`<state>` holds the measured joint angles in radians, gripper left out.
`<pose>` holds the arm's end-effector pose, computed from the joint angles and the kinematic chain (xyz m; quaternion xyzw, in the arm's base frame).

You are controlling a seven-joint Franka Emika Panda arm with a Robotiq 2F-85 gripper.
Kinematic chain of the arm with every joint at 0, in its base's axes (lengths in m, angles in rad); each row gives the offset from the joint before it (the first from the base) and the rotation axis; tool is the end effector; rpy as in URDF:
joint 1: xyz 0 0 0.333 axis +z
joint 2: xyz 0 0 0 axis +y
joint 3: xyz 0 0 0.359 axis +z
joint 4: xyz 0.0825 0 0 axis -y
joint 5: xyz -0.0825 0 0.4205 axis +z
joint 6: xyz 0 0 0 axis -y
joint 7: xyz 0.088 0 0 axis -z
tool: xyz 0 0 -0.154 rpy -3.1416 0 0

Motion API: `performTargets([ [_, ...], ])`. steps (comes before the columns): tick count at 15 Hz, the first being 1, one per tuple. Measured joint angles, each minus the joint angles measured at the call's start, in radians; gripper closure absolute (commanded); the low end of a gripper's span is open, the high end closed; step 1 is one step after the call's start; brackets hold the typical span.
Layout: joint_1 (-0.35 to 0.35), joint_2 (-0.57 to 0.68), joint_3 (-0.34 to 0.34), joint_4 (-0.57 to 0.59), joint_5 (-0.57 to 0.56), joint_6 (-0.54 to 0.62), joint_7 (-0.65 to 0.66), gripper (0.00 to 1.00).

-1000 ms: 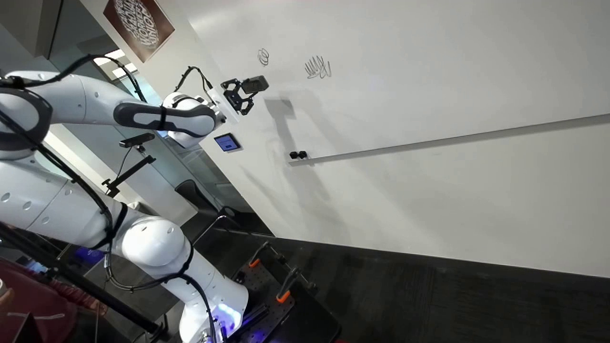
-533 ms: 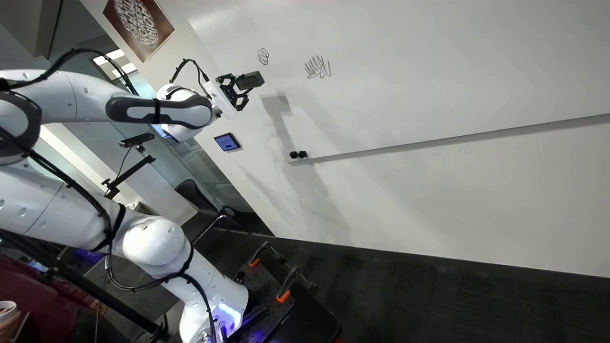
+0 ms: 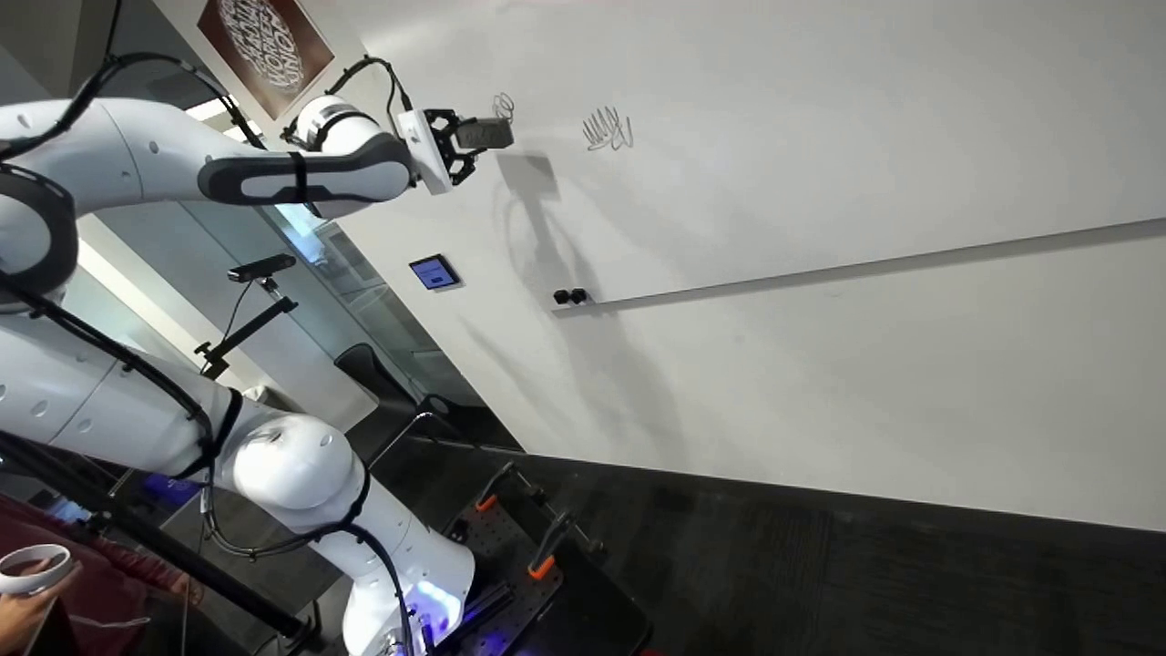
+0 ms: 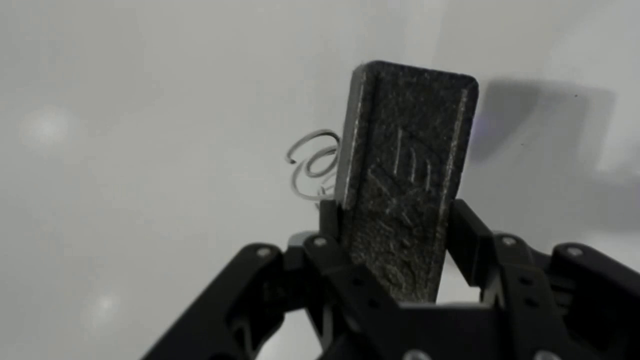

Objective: Pick up the duster, wipe the board clean and put it down

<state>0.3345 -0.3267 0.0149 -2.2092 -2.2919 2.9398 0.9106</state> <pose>0.4907 0.2238 0.5624 0.5289 0.5542 0.5251 0.3706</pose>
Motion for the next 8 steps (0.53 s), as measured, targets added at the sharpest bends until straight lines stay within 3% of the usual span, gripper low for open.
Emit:
performTargets([
  [3,0.003,0.027,-0.054,0.099,-0.002,0.089,0.001,0.69],
  [8,0.018,0.135,-0.082,0.217,0.003,0.099,0.026,0.69],
])
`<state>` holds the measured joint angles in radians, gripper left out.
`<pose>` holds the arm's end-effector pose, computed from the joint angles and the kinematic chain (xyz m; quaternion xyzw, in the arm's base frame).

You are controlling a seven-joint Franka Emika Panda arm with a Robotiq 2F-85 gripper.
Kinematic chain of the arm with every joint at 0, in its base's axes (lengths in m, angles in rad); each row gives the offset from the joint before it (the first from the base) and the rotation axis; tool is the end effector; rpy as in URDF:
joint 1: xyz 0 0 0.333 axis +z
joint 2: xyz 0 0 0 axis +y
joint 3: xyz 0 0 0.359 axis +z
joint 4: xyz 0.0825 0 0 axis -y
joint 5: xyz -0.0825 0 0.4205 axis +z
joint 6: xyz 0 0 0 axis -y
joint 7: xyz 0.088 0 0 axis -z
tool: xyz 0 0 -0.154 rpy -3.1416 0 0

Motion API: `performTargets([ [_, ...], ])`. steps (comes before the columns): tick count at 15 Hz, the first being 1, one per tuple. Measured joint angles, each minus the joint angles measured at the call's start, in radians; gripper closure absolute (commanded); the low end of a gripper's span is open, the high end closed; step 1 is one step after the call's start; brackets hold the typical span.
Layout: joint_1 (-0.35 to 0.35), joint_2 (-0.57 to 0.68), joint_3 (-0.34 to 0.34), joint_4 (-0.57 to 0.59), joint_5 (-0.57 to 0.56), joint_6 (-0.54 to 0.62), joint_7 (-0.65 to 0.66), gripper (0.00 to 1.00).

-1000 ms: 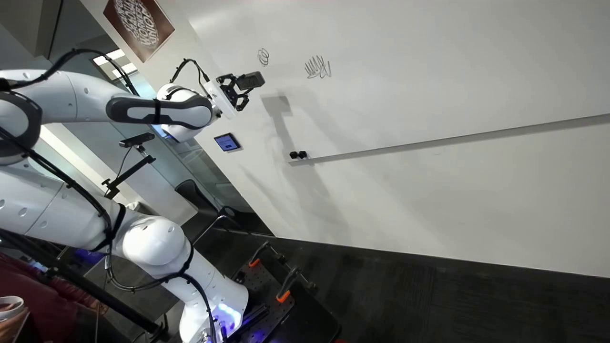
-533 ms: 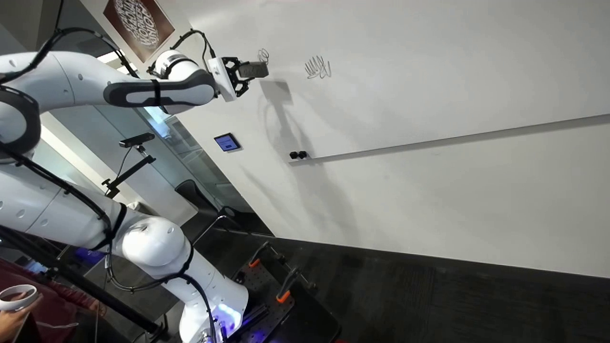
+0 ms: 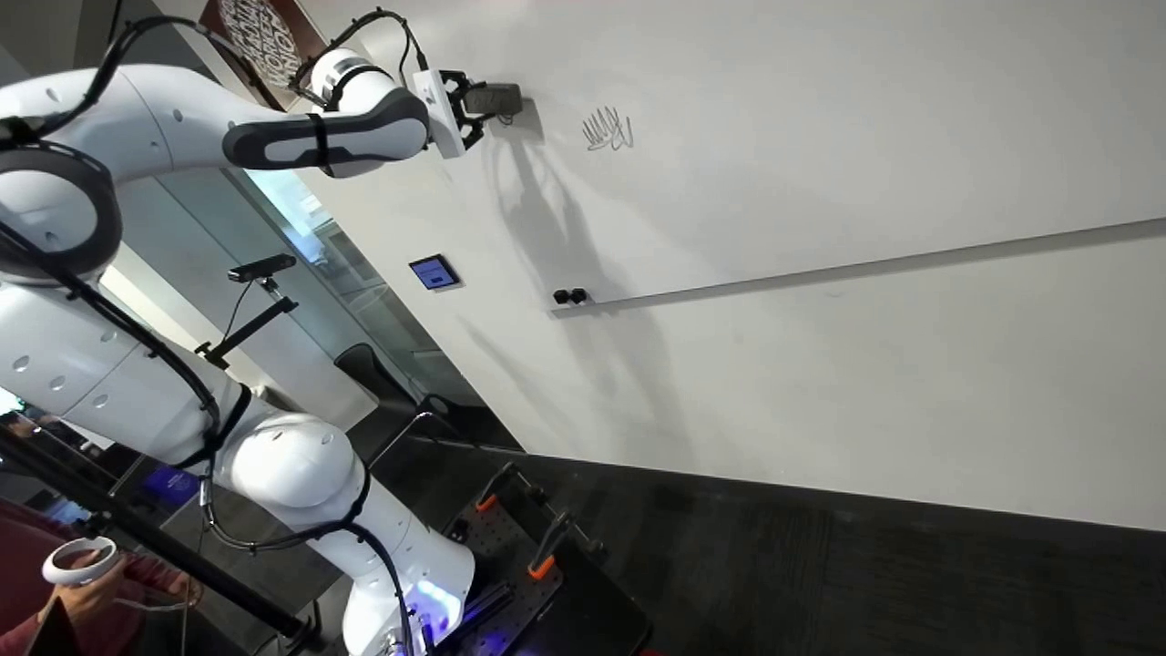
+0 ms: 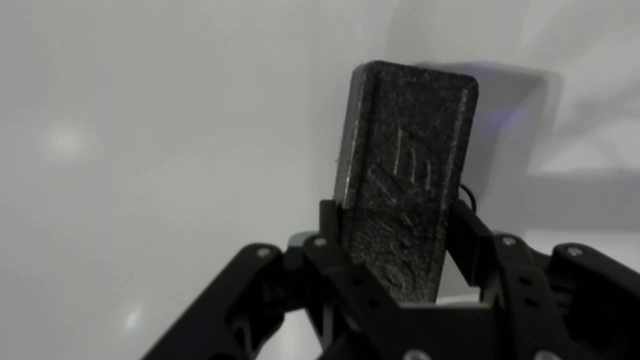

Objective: Pick up the duster, wipe the board clean and put it down

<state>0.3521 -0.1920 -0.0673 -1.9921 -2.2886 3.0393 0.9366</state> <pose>0.5499 0.2145 0.6035 0.5407 0.5373 0.5442 0.3504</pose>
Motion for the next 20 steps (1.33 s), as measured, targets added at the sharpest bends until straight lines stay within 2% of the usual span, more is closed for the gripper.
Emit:
performTargets([
  [4,0.004,0.071,0.002,0.061,0.003,-0.002,0.022,0.69],
  [20,0.031,0.123,0.004,0.046,0.003,0.082,0.091,0.69],
])
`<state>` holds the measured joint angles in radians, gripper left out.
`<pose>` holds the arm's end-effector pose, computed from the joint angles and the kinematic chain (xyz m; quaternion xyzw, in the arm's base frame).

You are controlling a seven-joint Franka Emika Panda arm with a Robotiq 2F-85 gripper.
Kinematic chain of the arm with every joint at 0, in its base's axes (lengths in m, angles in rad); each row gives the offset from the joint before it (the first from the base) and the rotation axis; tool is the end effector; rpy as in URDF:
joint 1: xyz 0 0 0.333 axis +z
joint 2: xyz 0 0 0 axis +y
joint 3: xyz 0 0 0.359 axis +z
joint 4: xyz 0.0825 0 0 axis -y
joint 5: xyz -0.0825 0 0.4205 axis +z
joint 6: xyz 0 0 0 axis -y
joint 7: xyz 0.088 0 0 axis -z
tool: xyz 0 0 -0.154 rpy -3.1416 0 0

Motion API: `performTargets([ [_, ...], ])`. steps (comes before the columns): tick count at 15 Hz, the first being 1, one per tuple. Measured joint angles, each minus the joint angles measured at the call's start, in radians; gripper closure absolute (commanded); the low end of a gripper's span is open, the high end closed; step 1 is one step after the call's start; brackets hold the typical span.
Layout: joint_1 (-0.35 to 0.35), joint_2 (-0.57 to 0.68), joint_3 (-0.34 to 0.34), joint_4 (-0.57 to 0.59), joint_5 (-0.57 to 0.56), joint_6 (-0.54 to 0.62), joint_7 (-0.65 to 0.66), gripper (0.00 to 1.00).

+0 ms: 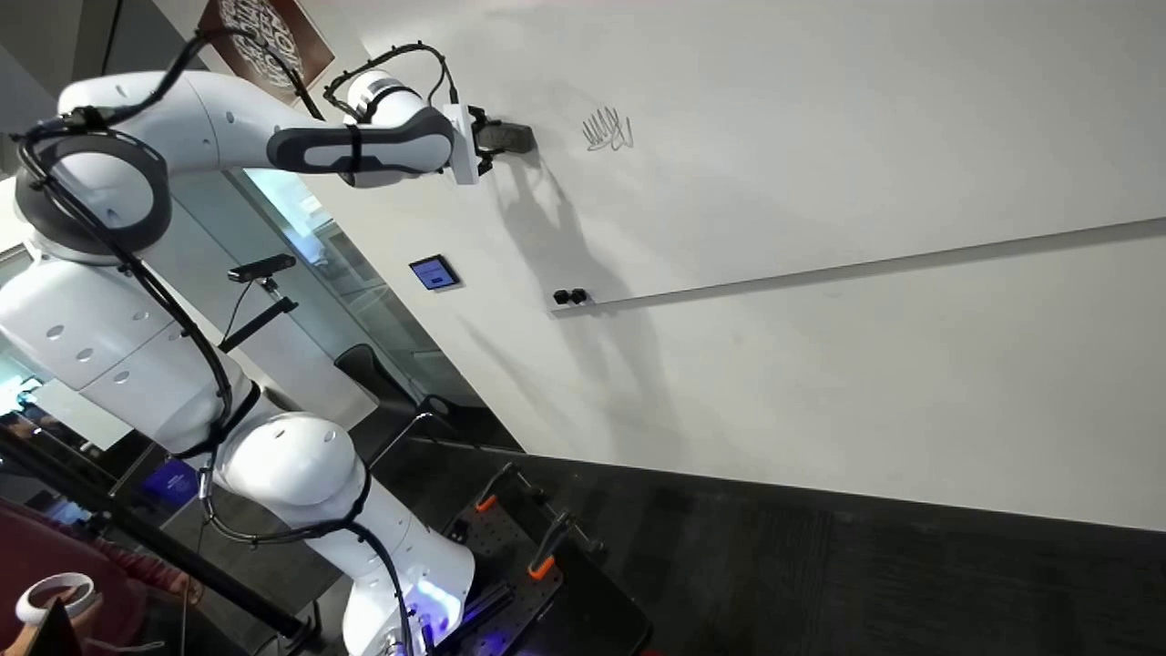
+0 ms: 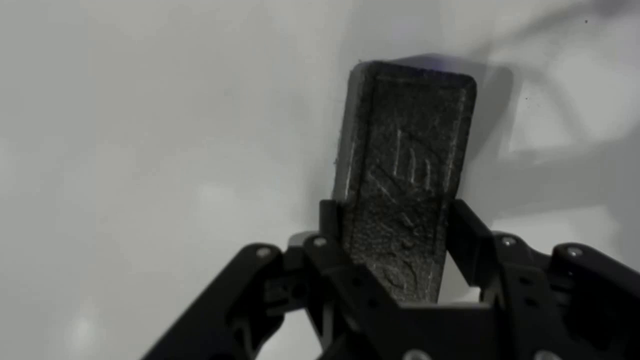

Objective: Pick up the duster, wipe the board clean and put it down

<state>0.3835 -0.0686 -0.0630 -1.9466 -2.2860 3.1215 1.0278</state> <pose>0.5638 0.2538 0.5483 0.5697 0.5661 0.5296 0.2731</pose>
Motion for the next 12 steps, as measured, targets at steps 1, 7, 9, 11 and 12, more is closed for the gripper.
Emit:
performTargets([
  [1,0.000,-0.001,-0.001,-0.001,0.000,0.000,0.000,0.69],
  [7,-0.032,-0.044,-0.054,-0.041,-0.002,-0.050,0.027,0.69],
  [9,-0.053,-0.076,-0.089,-0.072,-0.005,-0.065,0.042,0.69],
  [11,-0.072,-0.108,-0.119,-0.109,-0.005,-0.076,0.043,0.69],
  [12,-0.079,-0.122,-0.131,-0.129,-0.005,-0.080,0.043,0.69],
])
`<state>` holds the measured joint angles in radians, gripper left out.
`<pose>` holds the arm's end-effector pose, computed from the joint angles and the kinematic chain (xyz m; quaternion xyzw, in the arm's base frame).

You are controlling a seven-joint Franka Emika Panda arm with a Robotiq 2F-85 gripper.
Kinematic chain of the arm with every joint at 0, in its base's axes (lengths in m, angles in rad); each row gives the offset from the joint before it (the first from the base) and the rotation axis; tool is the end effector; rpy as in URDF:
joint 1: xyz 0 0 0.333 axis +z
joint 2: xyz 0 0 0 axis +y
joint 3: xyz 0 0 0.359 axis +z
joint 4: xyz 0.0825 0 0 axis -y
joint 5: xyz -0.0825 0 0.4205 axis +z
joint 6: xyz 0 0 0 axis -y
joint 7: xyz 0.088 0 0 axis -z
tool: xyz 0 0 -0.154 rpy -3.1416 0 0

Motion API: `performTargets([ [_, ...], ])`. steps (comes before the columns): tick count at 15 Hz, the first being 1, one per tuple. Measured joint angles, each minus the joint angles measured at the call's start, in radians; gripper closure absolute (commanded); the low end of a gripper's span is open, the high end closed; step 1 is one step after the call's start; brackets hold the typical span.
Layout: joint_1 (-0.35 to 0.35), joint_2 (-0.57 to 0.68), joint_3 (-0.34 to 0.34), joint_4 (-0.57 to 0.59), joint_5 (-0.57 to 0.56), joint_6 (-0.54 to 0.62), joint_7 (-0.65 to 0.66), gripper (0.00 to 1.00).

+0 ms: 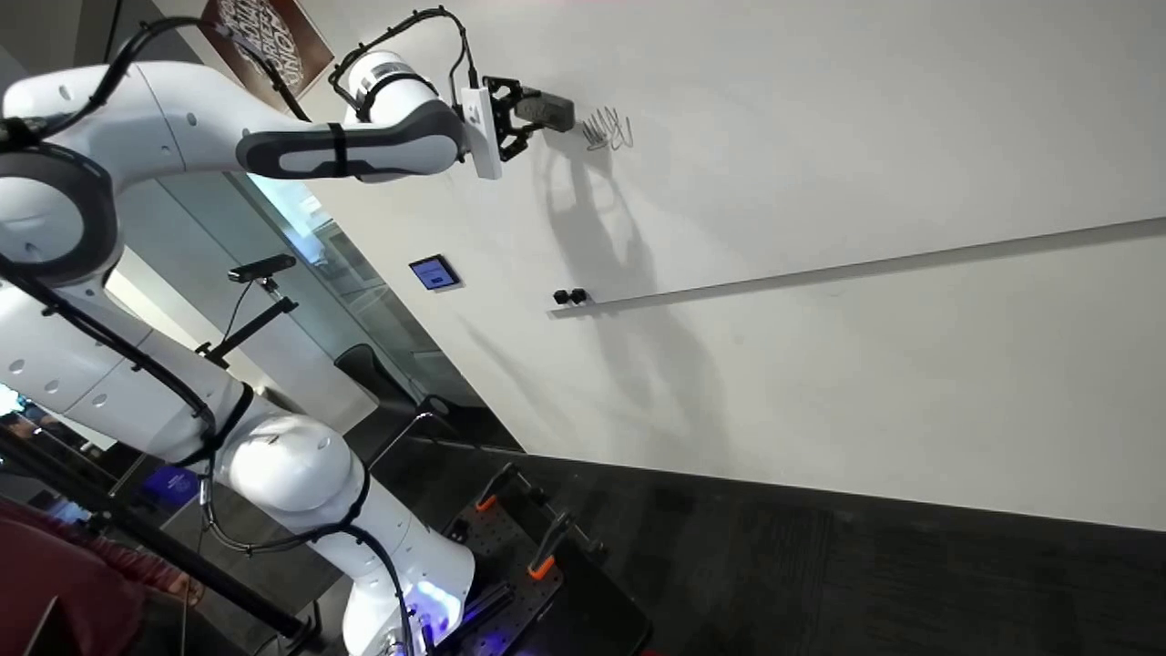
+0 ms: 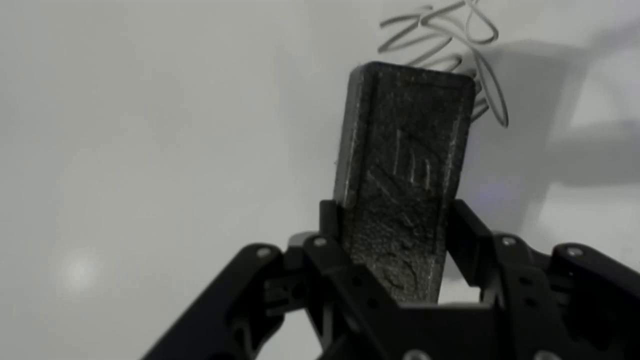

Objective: Pick up the duster, wipe the board clean and put it down

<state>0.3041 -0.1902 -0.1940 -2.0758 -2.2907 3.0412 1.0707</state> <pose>0.5697 0.1115 0.5538 0.6416 0.4626 0.5119 0.3352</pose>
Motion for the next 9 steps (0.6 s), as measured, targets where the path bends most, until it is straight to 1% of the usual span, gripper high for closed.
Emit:
performTargets([
  [1,-0.004,-0.012,-0.012,-0.019,-0.001,0.000,0.000,0.44],
  [5,-0.008,-0.032,-0.022,-0.064,-0.002,0.000,0.000,0.44],
  [6,-0.008,-0.033,-0.022,-0.065,-0.002,0.000,0.000,0.69],
  [9,-0.007,-0.031,-0.024,-0.064,-0.003,0.003,0.000,0.69],
])
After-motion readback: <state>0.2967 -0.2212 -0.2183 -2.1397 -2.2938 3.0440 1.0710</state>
